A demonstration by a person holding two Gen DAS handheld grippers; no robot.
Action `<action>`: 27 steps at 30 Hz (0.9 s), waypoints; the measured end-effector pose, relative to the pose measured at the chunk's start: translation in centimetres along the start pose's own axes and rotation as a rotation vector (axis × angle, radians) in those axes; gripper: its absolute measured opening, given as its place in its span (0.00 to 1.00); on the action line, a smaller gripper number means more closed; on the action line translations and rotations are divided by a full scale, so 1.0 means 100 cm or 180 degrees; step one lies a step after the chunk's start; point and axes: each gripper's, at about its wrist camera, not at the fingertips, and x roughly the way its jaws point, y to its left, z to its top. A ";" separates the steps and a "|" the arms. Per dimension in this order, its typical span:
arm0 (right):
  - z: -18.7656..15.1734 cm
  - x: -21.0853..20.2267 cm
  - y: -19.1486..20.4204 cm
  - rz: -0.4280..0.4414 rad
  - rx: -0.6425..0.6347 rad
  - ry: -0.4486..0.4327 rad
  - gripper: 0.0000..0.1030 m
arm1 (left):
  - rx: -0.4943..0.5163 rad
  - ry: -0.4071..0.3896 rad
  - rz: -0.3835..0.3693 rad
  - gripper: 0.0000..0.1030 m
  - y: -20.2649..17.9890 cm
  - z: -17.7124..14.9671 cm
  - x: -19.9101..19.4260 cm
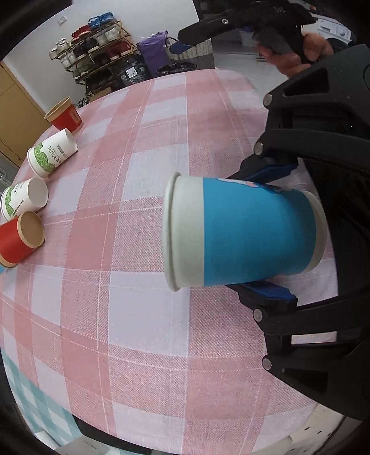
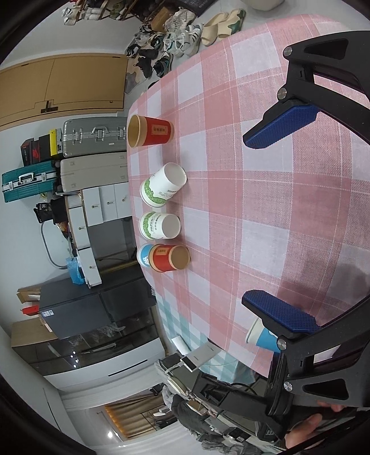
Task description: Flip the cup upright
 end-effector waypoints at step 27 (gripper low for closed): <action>0.007 -0.008 0.058 0.0404 -0.0280 -0.0016 0.99 | 0.0027 -0.1471 0.0675 0.82 0.001 -0.008 -0.135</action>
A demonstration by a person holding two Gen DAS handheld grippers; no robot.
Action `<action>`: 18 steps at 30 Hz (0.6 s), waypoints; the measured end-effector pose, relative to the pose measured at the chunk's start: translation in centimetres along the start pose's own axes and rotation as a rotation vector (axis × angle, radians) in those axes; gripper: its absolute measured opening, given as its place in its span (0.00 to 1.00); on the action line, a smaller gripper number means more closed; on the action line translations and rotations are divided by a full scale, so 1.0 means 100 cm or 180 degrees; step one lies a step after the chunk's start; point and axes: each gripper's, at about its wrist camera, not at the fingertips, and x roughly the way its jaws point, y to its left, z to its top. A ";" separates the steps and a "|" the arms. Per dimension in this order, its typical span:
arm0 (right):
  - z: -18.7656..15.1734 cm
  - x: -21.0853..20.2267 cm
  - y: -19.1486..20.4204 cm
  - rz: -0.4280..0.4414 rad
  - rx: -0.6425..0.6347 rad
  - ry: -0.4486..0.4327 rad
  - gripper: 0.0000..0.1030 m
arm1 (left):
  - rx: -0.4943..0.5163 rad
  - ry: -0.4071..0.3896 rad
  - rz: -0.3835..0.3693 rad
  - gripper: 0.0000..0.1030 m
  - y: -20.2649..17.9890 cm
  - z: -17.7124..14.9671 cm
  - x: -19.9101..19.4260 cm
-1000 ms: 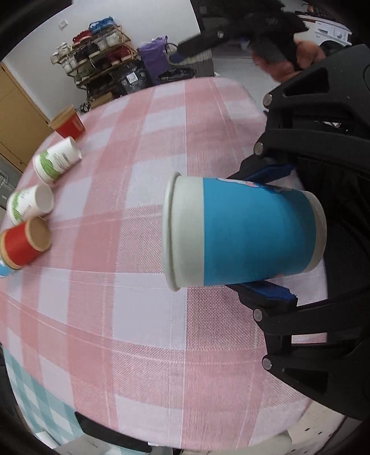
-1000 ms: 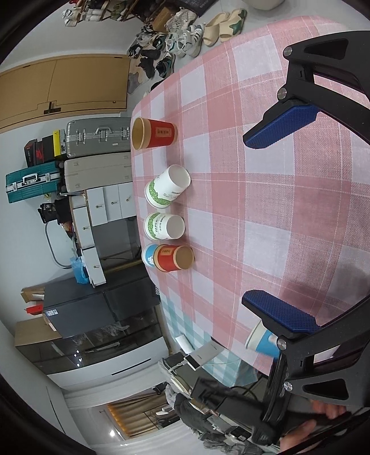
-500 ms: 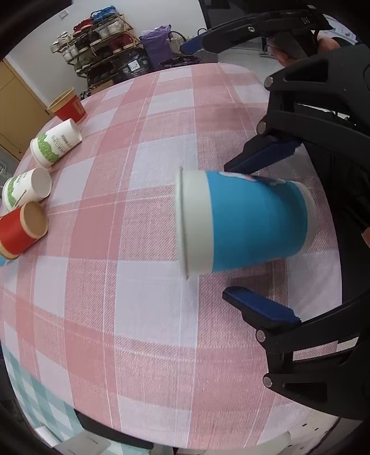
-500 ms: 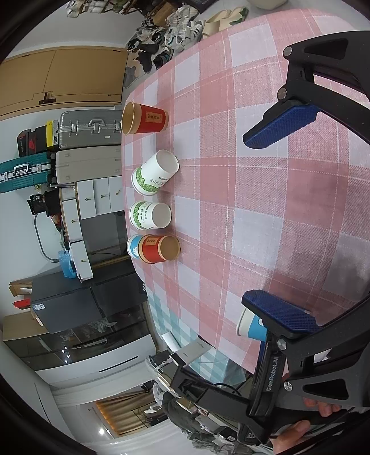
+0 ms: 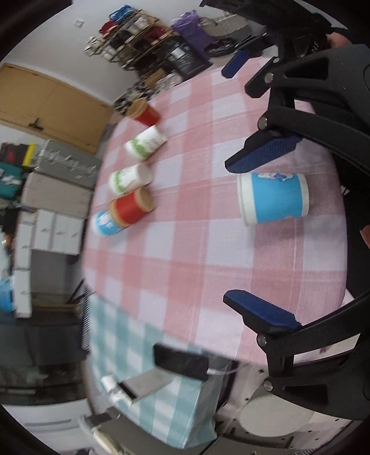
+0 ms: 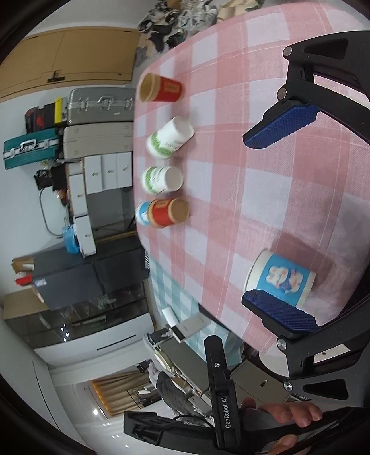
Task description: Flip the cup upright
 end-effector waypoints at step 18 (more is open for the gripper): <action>0.008 0.018 0.055 0.0160 -0.0072 0.0414 0.99 | -0.0085 -0.0794 0.0352 0.99 0.025 -0.049 -0.078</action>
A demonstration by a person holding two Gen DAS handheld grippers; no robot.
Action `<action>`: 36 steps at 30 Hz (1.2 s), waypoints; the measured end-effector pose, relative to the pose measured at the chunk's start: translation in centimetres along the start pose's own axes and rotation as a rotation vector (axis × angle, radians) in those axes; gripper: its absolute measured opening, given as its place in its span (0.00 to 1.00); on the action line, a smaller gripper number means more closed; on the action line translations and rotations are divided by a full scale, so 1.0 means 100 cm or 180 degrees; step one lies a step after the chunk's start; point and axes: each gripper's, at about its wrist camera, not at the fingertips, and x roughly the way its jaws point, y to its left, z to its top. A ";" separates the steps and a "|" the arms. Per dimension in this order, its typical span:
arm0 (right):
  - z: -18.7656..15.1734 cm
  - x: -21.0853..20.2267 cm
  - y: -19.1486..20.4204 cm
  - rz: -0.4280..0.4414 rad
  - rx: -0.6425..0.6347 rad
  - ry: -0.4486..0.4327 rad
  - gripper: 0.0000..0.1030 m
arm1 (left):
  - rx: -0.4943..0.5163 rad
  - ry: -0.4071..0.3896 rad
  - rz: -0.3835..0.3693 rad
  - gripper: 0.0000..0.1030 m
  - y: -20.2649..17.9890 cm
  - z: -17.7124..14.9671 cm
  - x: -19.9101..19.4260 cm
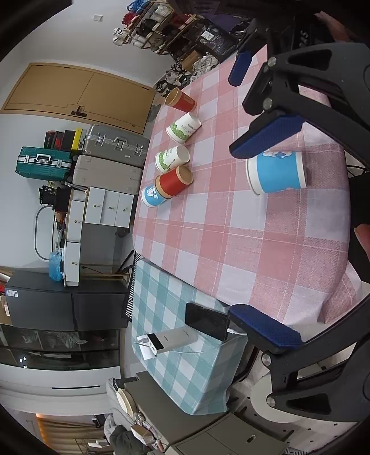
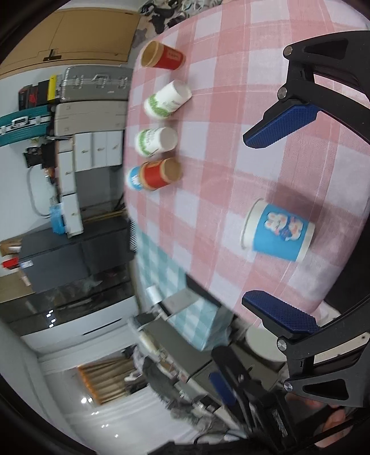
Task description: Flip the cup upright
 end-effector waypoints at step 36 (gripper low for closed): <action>0.025 0.192 -0.021 0.0679 0.0716 0.2584 0.63 | -0.0528 0.0645 -0.0199 0.99 0.086 -0.050 0.069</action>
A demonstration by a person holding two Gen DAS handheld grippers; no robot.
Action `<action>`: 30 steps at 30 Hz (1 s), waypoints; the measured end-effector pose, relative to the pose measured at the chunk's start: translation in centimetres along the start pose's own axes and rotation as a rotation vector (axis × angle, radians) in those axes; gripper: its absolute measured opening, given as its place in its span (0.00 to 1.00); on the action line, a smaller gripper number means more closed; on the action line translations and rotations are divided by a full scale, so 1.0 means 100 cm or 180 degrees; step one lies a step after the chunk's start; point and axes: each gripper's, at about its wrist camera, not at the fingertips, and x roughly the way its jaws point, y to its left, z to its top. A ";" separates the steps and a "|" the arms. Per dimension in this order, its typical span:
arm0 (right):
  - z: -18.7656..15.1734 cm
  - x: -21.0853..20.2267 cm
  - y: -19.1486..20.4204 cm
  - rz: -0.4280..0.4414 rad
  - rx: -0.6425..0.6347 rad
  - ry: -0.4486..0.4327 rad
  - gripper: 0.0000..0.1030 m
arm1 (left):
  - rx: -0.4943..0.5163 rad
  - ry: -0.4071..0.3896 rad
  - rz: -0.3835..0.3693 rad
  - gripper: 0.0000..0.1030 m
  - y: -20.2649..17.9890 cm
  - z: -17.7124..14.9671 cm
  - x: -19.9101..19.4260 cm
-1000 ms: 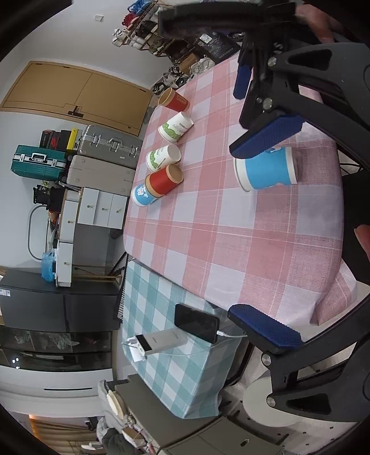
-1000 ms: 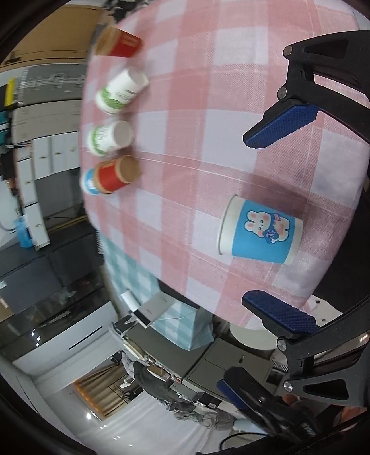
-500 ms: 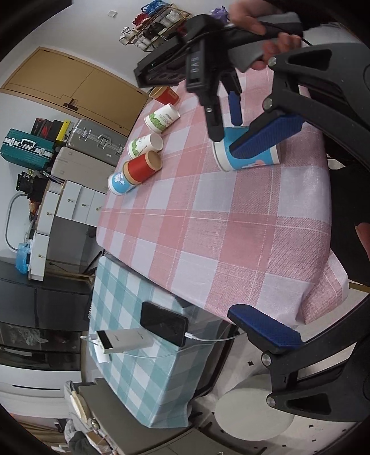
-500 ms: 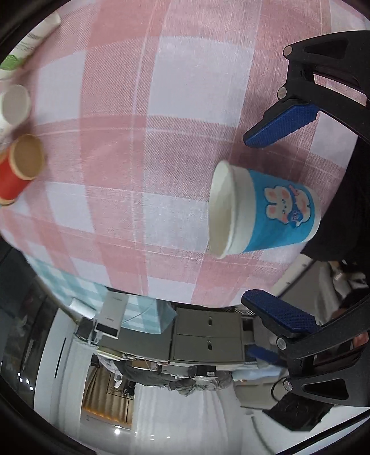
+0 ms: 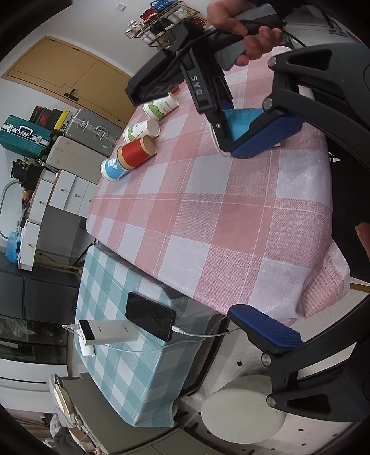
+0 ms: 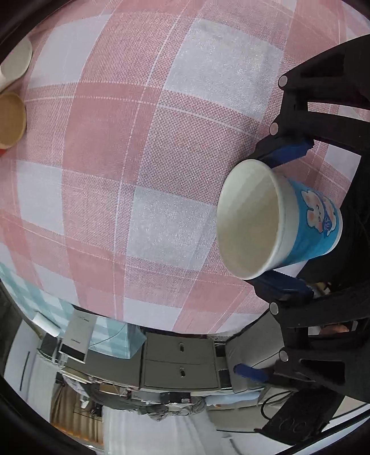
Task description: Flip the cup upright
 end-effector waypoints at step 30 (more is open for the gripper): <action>-0.096 -0.102 -0.085 -0.1637 -0.0166 -0.3220 0.62 | 0.0553 0.0252 -0.0355 0.99 -0.122 0.002 0.038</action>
